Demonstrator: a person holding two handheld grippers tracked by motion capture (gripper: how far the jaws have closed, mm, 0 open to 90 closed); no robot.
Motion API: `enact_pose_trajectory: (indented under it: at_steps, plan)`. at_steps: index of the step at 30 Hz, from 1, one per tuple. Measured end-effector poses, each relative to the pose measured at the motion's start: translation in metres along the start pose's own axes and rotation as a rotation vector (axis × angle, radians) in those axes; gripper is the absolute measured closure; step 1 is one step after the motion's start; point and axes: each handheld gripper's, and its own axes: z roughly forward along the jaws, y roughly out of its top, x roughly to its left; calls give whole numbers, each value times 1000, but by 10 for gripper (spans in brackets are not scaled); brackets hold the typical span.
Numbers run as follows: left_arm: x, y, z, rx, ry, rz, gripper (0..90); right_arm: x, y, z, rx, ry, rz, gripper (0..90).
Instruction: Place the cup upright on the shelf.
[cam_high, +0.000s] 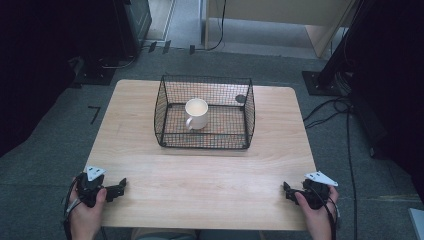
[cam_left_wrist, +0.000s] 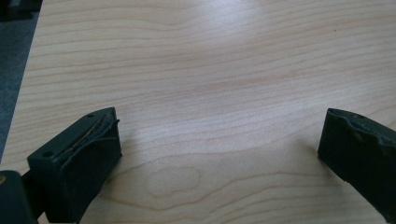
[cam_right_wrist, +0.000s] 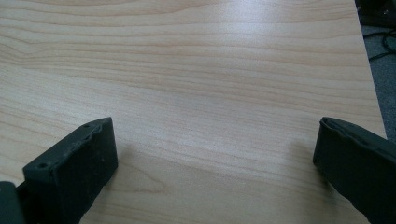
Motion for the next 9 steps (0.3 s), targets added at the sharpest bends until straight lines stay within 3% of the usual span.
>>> enact_pose_trajectory:
  at_steps: [9]
  plan:
    - [-2, 1, 1, 0, -6, 7, 0, 0, 0, 0, 0, -4, 4, 0]
